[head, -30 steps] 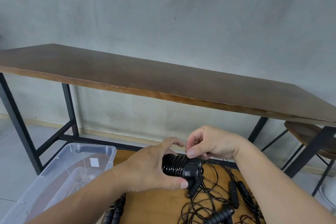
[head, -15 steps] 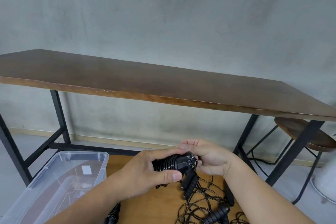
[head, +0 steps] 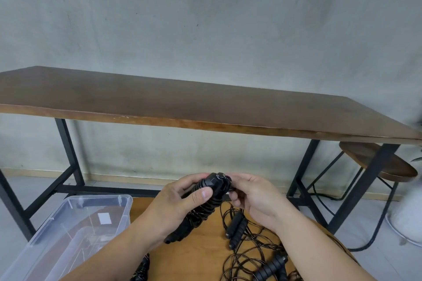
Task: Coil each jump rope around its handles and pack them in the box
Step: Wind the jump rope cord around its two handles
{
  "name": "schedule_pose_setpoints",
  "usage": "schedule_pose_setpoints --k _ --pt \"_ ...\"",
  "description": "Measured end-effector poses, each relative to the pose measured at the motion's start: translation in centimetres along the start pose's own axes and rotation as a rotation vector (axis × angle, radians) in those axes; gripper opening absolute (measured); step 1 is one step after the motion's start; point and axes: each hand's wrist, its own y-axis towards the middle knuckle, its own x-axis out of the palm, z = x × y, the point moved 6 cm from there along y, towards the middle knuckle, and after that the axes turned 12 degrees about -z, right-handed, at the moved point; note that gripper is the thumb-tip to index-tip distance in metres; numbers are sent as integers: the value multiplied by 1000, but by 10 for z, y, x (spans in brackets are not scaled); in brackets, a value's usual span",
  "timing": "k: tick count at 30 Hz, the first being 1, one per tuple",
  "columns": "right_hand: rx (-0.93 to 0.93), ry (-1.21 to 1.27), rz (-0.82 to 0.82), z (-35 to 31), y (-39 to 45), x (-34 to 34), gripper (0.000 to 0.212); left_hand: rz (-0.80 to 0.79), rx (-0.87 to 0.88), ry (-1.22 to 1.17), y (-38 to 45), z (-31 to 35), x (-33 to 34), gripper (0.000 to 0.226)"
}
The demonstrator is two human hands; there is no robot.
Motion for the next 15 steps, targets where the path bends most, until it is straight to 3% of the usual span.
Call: schedule_pose_setpoints --k 3,7,15 --pt "-106 52 110 0 -6 -1 19 28 -14 -74 3 -3 -1 56" --pt "-203 153 110 1 -14 7 22 96 -28 -138 4 -4 -4 44" --pt "-227 146 170 -7 -23 11 22 113 -35 -206 6 -7 -3 44"
